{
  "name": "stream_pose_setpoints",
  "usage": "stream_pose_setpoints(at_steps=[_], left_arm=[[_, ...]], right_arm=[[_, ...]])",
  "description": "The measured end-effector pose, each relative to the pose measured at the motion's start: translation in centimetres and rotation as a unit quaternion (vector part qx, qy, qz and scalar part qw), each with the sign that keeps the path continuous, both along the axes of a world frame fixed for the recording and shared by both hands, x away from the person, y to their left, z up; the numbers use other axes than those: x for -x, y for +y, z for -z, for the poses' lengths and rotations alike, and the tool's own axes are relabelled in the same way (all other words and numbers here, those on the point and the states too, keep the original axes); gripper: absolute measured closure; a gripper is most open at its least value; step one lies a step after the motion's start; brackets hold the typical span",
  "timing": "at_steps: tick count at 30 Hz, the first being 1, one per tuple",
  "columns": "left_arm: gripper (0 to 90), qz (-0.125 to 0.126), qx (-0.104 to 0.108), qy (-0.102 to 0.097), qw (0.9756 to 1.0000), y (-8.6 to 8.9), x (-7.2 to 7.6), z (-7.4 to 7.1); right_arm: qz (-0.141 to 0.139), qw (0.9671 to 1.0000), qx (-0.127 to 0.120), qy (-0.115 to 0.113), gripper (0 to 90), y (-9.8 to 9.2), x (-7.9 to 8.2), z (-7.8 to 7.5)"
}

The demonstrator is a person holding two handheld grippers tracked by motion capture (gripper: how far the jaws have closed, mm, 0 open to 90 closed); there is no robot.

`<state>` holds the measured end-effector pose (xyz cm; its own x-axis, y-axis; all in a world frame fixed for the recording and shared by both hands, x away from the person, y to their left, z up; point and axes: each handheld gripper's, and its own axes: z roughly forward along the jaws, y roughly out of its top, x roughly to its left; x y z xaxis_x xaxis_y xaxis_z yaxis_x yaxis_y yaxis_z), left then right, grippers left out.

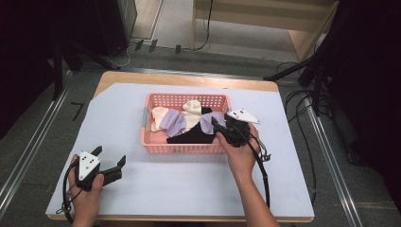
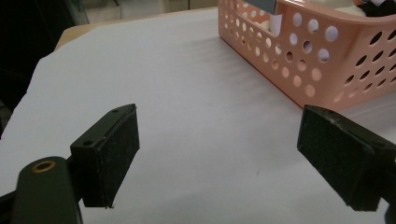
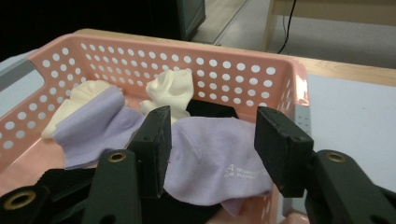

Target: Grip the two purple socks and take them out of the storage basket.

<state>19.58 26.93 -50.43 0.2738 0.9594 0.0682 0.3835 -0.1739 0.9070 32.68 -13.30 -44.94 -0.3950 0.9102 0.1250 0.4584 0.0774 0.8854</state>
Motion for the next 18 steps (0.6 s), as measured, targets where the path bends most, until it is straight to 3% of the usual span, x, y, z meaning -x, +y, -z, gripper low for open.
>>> stream_pose_setpoints(at_steps=[12,14,18], left_arm=[[14.0,-0.001,0.0,-0.001,1.0,-0.1,0.0,0.0],[14.0,-0.001,0.0,0.001,1.0,-0.1,0.0,0.0],[14.0,0.0,-0.001,0.001,1.0,0.0,0.0,0.0]], right_arm=[[0.005,0.9994,0.008,0.033,46.6,1.4,-1.9,0.8],[0.005,0.9986,0.02,0.049,46.3,1.8,-2.4,1.1],[0.008,0.9982,0.029,0.052,46.4,2.1,-2.8,1.4]])
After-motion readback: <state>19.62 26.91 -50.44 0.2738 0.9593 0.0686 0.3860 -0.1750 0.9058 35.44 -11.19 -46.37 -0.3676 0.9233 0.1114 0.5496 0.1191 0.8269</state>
